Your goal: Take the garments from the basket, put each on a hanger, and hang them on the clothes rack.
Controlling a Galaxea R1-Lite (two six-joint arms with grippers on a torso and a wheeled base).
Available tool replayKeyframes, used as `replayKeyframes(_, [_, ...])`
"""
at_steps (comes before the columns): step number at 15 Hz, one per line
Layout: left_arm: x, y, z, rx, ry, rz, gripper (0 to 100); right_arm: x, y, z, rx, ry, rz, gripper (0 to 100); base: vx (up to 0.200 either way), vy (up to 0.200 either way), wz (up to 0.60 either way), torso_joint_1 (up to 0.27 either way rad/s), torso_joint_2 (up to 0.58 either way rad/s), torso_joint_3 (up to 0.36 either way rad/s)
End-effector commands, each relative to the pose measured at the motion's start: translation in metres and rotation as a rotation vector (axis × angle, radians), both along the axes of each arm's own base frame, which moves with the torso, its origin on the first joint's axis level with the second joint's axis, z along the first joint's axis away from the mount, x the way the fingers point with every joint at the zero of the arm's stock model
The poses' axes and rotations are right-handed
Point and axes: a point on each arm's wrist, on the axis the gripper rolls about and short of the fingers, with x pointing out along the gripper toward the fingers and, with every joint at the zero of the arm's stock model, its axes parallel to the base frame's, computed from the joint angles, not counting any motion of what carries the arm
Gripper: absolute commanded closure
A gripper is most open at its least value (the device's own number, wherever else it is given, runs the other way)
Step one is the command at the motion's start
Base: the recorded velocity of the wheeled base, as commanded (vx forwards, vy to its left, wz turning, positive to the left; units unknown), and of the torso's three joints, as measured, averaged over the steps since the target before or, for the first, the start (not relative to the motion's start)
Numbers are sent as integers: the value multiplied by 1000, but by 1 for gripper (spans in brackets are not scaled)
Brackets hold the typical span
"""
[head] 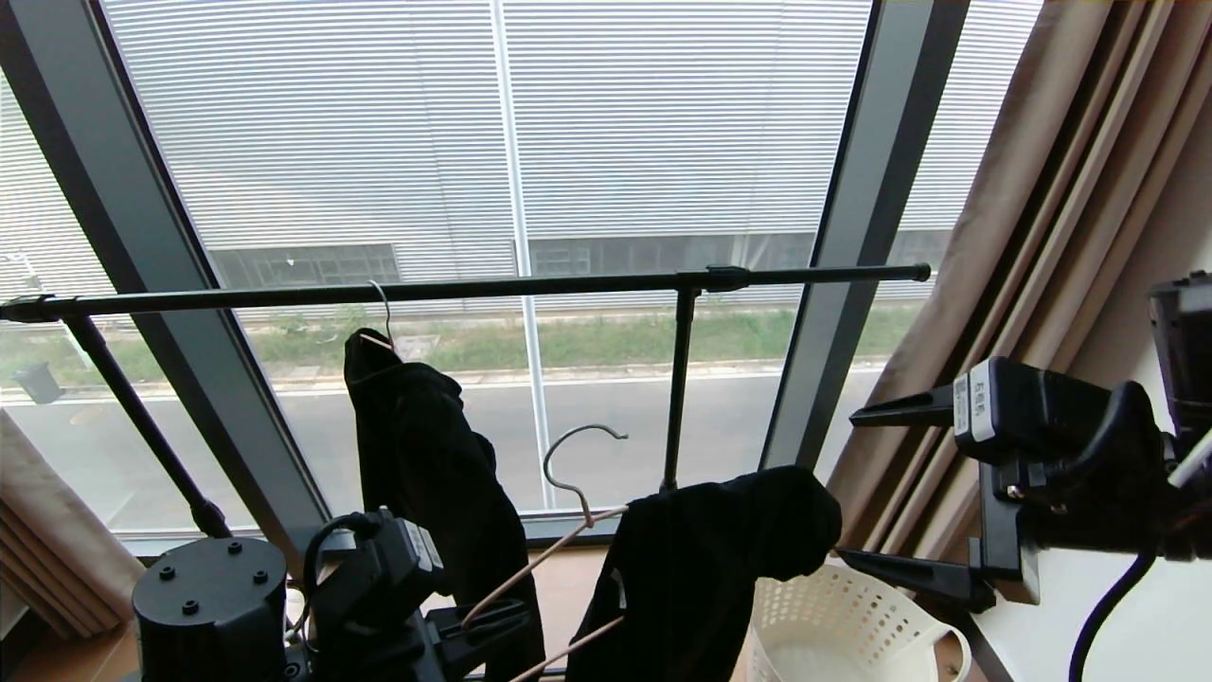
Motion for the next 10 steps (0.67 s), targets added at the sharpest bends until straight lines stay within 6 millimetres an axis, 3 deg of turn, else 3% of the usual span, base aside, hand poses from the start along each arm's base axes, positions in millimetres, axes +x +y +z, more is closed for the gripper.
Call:
replayKeyframes(1, [0,-1,-2,4,10,-9,100,49,-5,3,-76,88,95,0,0,0,0,0,0,0])
replayKeyframes(5, [-1,-9,1,-10,-9,-46,100,83,16,6,-102,294,221,0,0,0,0,0,0,0])
replayKeyframes(10, [4,-15,-2,-32,-40,-57,100,81,45,-7,-98,343,315,0,0,0,0,0,0,0])
